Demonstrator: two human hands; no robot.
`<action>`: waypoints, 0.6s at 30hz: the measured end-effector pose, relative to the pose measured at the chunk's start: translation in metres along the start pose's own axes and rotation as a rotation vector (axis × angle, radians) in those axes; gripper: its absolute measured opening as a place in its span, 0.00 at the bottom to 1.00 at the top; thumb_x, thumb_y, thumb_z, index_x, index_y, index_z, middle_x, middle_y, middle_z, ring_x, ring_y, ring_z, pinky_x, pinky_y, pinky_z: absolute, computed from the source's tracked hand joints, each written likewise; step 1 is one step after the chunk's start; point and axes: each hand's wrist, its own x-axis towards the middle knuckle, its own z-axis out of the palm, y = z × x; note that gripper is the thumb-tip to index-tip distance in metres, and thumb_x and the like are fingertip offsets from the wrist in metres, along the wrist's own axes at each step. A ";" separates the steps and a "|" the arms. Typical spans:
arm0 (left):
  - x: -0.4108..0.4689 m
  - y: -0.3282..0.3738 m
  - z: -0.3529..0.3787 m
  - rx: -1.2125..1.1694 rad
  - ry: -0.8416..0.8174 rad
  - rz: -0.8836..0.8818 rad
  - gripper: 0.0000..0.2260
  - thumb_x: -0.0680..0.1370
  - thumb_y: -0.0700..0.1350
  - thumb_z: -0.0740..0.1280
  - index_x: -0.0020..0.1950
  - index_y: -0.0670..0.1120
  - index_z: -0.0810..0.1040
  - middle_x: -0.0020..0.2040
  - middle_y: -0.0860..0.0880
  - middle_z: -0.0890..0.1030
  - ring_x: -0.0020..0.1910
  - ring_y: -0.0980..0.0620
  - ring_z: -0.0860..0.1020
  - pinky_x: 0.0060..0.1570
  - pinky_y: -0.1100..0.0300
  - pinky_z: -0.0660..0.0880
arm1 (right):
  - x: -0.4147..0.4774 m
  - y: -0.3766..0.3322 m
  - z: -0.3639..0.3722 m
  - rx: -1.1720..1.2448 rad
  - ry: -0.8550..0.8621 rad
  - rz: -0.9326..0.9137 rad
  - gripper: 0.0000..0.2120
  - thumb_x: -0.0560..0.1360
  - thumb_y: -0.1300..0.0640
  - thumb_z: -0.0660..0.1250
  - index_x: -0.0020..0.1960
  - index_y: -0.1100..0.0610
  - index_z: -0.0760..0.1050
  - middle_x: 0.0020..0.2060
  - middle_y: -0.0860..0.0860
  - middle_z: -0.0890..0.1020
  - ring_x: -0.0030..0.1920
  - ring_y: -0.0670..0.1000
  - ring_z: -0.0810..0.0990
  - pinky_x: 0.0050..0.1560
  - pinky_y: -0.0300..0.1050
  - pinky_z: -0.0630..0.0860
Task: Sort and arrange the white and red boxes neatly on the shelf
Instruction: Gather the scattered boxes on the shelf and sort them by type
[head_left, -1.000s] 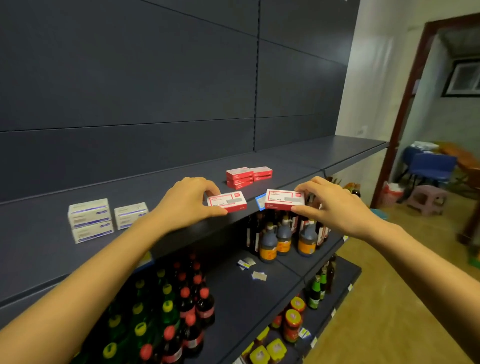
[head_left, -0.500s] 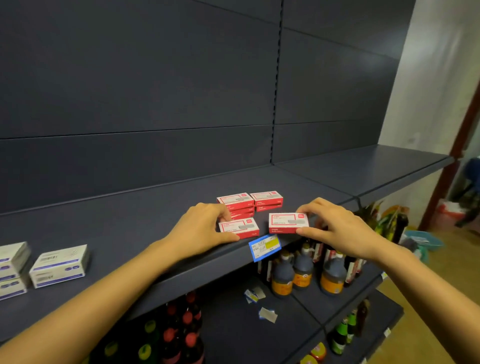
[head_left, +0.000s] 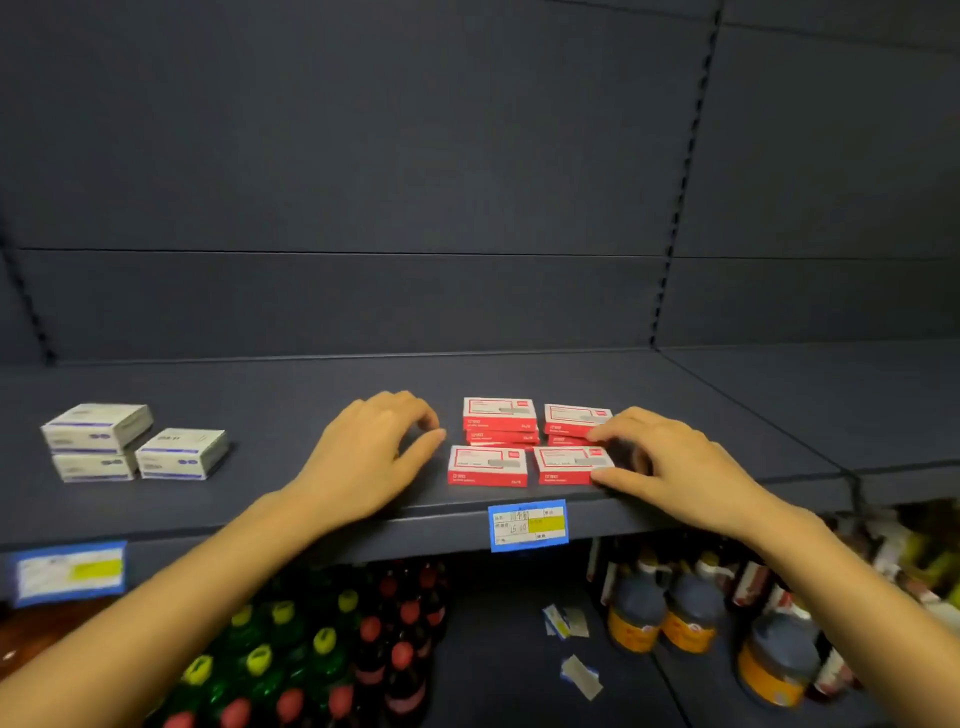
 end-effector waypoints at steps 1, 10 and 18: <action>-0.003 -0.001 -0.004 0.032 0.000 -0.032 0.09 0.78 0.50 0.61 0.51 0.47 0.76 0.49 0.51 0.80 0.49 0.50 0.75 0.50 0.58 0.68 | 0.004 -0.001 -0.003 0.007 0.024 -0.033 0.19 0.73 0.41 0.63 0.63 0.43 0.69 0.60 0.39 0.72 0.40 0.37 0.69 0.42 0.37 0.66; -0.052 -0.014 -0.062 0.286 0.031 -0.318 0.09 0.78 0.47 0.61 0.52 0.44 0.77 0.51 0.46 0.80 0.53 0.45 0.75 0.53 0.53 0.69 | 0.051 -0.077 -0.012 0.138 0.098 -0.426 0.13 0.73 0.45 0.64 0.58 0.43 0.73 0.55 0.38 0.78 0.52 0.44 0.76 0.53 0.47 0.74; -0.140 -0.032 -0.136 0.491 0.081 -0.615 0.10 0.78 0.49 0.60 0.53 0.46 0.76 0.53 0.47 0.80 0.54 0.45 0.75 0.51 0.52 0.71 | 0.076 -0.201 0.023 0.181 0.009 -0.742 0.13 0.75 0.45 0.62 0.59 0.43 0.72 0.57 0.39 0.77 0.55 0.43 0.75 0.49 0.43 0.71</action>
